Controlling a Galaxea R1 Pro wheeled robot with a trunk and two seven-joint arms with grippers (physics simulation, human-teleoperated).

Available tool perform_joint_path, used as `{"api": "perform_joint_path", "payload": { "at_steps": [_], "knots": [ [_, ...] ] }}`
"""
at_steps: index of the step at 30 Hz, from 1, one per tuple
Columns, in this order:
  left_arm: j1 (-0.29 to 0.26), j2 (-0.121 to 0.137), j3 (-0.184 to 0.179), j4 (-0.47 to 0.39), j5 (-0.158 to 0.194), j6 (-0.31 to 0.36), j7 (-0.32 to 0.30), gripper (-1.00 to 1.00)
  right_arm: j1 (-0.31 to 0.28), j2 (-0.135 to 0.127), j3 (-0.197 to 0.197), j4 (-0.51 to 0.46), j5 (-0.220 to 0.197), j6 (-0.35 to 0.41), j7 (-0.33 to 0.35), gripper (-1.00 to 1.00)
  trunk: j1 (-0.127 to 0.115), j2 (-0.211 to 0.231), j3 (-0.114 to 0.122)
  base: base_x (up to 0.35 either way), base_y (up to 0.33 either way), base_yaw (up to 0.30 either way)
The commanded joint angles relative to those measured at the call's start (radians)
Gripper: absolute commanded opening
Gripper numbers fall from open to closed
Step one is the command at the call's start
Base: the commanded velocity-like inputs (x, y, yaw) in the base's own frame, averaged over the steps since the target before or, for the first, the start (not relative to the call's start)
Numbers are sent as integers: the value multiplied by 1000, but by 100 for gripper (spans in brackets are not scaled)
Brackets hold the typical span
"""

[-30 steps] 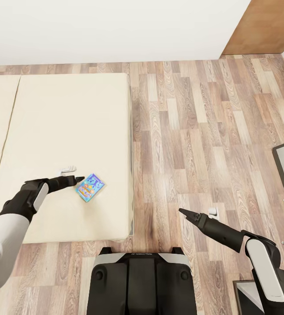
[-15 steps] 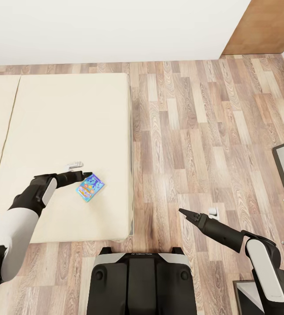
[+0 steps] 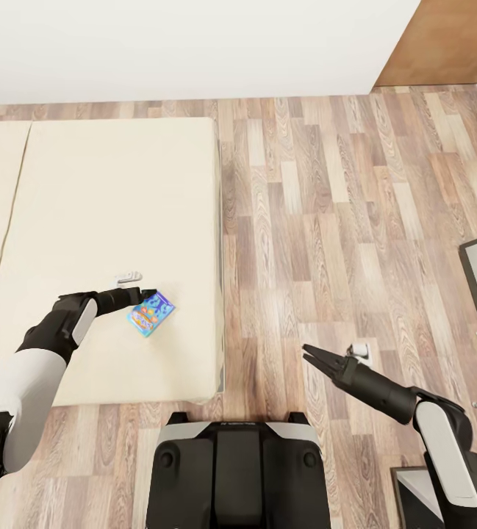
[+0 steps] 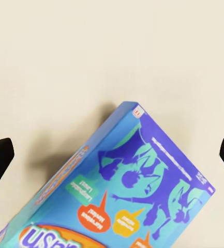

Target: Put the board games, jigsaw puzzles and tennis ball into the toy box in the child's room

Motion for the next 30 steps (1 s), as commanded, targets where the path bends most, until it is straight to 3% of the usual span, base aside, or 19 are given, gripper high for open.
{"api": "perform_joint_path", "payload": {
  "at_steps": [1,9,30],
  "knots": [
    [0,0,2,0,9,9,-1,100,0,-1,-3,0,4,3,22,100,1,-2,-2,0,0,0],
    [0,1,0,0,8,6,-5,100,-1,-9,-13,-1,5,-3,81,100,1,-2,-12,0,0,0],
    [0,6,-5,36,7,-5,-5,100,-1,-9,-14,-2,6,-34,87,100,1,-2,-19,0,0,0]
  ]
}}
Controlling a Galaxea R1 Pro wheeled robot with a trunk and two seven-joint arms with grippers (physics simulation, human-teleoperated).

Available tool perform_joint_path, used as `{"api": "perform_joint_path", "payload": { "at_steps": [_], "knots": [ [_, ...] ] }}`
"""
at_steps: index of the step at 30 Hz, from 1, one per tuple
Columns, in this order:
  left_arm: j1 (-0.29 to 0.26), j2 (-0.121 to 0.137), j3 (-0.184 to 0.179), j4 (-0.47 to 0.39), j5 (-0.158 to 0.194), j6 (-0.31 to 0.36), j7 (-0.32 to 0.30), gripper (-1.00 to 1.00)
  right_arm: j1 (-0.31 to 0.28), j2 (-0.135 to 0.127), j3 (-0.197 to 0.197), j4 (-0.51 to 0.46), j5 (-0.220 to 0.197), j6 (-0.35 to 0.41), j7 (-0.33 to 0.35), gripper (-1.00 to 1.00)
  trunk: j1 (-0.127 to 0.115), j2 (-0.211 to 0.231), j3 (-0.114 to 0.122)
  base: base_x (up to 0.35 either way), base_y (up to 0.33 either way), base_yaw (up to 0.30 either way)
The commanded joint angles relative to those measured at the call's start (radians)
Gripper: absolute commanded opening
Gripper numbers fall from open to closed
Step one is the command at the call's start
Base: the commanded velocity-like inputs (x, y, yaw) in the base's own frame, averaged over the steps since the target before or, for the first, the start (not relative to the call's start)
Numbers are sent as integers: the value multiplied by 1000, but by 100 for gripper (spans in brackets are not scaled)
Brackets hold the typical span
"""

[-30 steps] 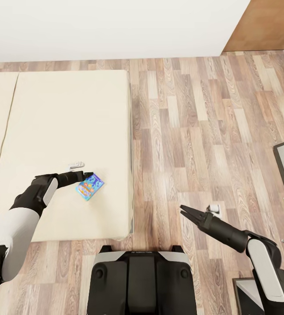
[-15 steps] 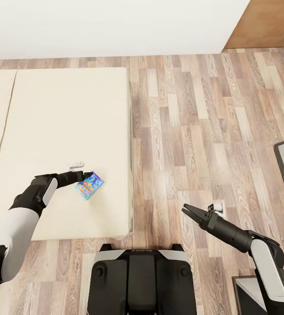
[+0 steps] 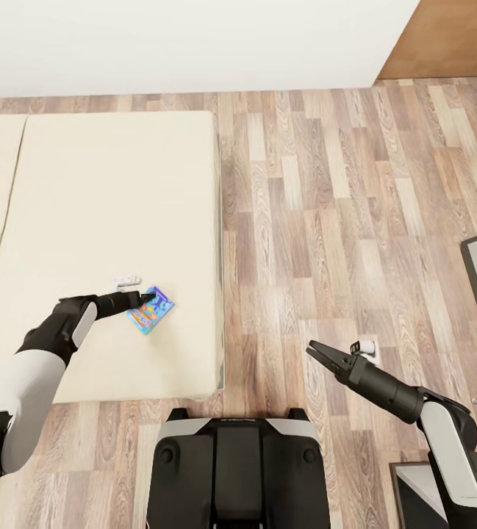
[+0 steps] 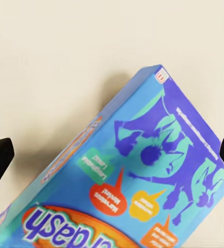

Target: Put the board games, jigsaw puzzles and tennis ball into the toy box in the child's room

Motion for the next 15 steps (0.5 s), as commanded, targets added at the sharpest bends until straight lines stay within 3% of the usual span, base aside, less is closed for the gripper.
{"api": "perform_joint_path", "payload": {
  "at_steps": [1,15],
  "knots": [
    [0,0,3,5,8,7,-1,100,0,0,-1,0,2,4,4,100,1,-2,-2,0,0,0],
    [1,0,2,28,7,-11,-7,100,0,0,-1,0,2,2,4,100,1,-2,-15,0,0,0]
  ]
}}
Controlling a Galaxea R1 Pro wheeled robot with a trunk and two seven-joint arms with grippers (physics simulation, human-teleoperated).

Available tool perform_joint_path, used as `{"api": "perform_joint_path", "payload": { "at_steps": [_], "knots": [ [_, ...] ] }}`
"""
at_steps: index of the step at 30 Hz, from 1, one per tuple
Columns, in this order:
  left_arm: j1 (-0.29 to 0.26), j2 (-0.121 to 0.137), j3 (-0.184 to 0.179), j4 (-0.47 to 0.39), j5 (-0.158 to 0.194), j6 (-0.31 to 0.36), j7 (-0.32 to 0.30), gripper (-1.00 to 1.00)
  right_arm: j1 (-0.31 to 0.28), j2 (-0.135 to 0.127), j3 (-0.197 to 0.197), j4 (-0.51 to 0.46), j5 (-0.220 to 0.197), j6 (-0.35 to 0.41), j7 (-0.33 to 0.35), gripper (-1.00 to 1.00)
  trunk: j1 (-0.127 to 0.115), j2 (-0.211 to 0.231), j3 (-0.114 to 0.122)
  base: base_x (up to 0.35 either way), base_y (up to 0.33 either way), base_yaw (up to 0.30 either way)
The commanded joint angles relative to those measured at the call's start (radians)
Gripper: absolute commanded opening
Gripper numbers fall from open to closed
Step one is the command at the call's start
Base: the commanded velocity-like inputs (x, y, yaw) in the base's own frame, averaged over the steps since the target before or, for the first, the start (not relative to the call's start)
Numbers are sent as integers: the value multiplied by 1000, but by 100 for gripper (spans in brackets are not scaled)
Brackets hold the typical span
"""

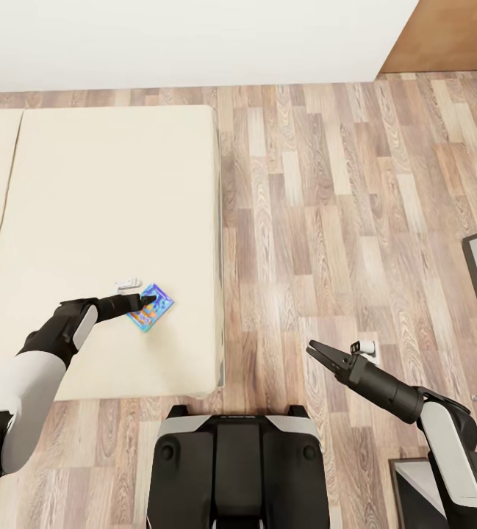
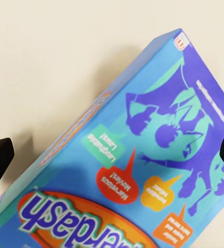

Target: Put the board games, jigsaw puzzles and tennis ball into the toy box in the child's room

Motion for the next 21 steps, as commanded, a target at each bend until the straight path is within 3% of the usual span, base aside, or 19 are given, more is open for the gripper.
{"api": "perform_joint_path", "payload": {
  "at_steps": [1,21],
  "knots": [
    [0,0,3,-1,9,9,-2,100,0,0,-1,0,2,4,4,100,1,-2,-2,0,0,0],
    [0,0,3,-1,9,9,-3,100,0,3,1,0,3,0,0,100,1,-2,-12,0,0,0]
  ]
}}
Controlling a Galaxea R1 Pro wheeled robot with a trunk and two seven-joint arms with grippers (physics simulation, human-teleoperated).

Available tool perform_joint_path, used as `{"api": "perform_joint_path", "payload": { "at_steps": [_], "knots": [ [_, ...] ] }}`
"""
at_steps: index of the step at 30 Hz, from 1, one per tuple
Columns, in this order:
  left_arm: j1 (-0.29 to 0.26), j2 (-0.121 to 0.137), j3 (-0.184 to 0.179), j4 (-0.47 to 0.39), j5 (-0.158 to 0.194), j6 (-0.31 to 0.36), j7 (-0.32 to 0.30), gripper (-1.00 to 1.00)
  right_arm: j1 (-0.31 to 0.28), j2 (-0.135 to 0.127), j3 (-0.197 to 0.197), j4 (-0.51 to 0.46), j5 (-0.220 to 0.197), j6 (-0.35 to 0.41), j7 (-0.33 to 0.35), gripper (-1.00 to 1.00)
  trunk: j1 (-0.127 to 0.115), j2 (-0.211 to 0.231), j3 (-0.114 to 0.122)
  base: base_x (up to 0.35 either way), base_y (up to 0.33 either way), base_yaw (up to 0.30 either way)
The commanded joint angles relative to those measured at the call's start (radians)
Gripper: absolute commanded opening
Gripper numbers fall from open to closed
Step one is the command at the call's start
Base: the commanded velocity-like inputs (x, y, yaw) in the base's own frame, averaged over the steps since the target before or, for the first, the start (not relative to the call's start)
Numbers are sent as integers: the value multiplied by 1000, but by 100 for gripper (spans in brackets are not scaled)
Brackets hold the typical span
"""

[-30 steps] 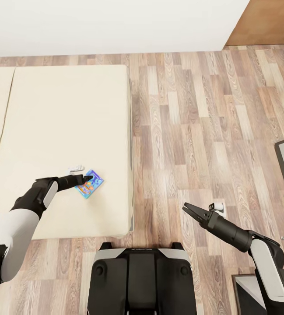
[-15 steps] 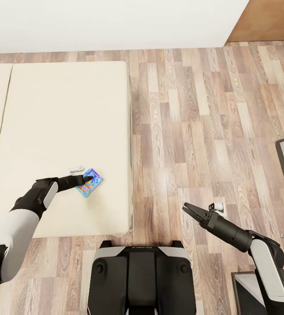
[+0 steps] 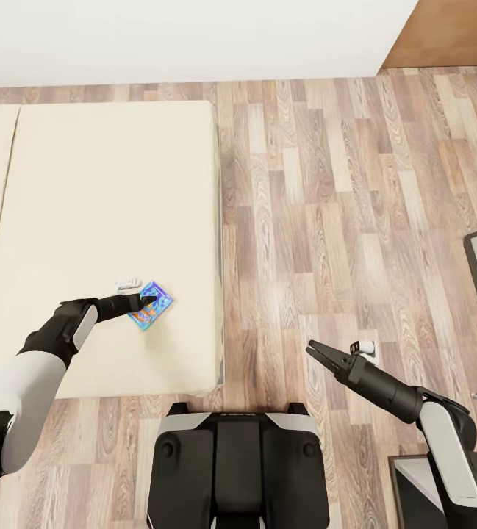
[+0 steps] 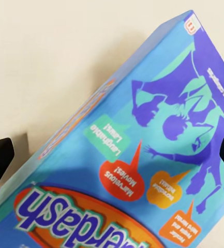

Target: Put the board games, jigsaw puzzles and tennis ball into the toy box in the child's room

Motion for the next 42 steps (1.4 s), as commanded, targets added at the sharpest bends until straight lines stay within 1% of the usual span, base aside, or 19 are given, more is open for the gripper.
{"api": "perform_joint_path", "payload": {
  "at_steps": [1,14,42],
  "knots": [
    [0,0,3,-1,8,9,-1,100,0,1,-1,0,2,2,4,100,1,-1,-1,0,0,0],
    [0,0,3,0,8,9,-1,100,0,2,-1,0,2,-17,3,100,1,-1,-4,0,0,0],
    [1,1,3,-1,8,7,-1,100,0,-1,0,0,2,-17,4,100,1,-1,-31,0,0,0]
  ]
}}
